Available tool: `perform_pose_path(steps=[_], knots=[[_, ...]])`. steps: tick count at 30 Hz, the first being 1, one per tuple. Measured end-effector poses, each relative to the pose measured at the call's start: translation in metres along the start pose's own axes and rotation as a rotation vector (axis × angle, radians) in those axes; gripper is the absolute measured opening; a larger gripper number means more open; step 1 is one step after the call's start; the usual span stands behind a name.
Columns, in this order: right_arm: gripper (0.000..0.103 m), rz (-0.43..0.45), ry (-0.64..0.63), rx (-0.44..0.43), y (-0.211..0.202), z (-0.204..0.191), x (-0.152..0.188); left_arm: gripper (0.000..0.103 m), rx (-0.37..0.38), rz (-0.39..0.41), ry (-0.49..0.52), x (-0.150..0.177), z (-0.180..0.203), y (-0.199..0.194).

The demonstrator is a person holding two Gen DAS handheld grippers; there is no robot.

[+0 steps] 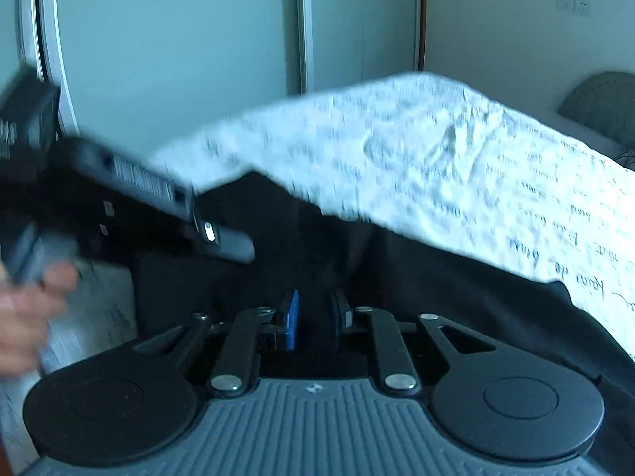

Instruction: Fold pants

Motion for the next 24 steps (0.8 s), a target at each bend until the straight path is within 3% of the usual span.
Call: perform_pose_path(steps=[4,9,16,24], knots=[[0.021,-0.042,0.000,-0.011,0.019,-0.003,-0.001,0.023,-0.090,0.094,0.130,0.007,0.030,-0.013],[0.021,0.051,0.102,-0.114,-0.008,0.001,-0.007,0.023,-0.107,0.166,0.212,0.019,0.071,-0.031],[0.022,0.180,0.144,-0.089,-0.054,0.016,-0.011,0.023,-0.126,0.251,0.339,0.043,0.135,-0.046],[0.022,0.333,0.172,-0.005,-0.126,0.054,-0.001,0.025,-0.065,0.290,0.461,0.071,0.209,-0.047]])
Point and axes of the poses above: each gripper's, at about its wrist camera, not at the fingertips, and y roughly the way its jaws point, z to its right, x to its underside, the point moved 9 cm from there along y, roughly the way its jaws point, and after that the axes turned 4 degrees about -z, right-handed, at the moved point
